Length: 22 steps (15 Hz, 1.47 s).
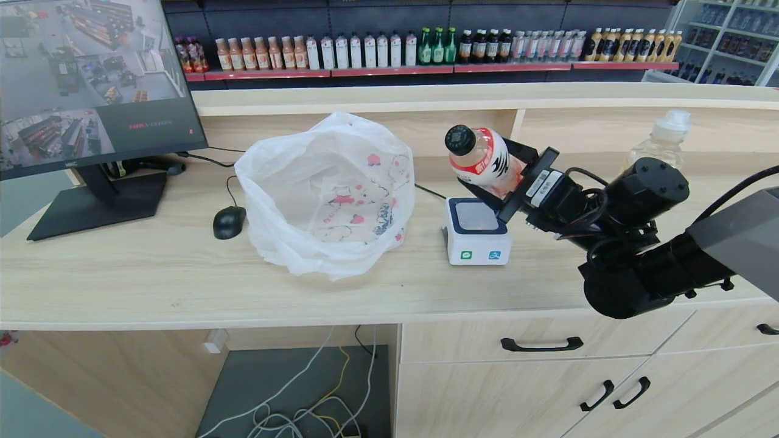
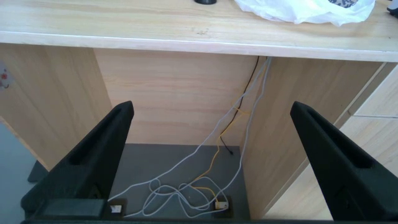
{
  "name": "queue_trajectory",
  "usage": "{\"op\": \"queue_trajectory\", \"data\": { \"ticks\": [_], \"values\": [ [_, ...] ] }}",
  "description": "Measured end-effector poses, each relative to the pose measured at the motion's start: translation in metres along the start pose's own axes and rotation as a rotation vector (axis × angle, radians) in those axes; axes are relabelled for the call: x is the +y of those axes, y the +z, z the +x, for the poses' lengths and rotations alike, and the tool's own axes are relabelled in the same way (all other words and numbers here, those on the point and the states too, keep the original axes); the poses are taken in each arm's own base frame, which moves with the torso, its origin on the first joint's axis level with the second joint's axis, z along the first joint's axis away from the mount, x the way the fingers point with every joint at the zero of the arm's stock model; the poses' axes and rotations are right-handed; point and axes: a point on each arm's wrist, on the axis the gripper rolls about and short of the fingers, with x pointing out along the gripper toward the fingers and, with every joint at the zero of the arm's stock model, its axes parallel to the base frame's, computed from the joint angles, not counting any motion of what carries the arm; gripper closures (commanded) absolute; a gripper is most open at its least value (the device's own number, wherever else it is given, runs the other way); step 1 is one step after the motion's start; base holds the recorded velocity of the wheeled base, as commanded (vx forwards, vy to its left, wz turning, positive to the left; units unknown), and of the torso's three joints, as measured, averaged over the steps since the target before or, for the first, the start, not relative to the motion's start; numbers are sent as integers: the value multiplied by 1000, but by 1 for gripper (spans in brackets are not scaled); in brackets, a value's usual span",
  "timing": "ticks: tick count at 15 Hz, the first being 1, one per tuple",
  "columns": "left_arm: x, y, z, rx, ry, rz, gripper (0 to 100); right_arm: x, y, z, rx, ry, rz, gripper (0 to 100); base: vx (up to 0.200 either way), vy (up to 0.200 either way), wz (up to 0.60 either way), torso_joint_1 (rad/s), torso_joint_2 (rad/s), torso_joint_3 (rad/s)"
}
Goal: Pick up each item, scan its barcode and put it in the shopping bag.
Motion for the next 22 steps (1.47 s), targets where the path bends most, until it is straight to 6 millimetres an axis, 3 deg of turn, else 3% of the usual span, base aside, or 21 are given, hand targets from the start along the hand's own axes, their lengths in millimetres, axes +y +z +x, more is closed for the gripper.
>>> {"op": "queue_trajectory", "data": {
  "ticks": [12, 22],
  "values": [
    [0, 0, 0, 0, 1, 0, 0, 16, -17, -2, -48, 89, -45, 100, 0, 0, 0, 0, 0, 0],
    [0, 0, 0, 0, 0, 0, 0, 21, -18, -3, -59, 112, -49, 100, 0, 0, 0, 0, 0, 0]
  ]
}}
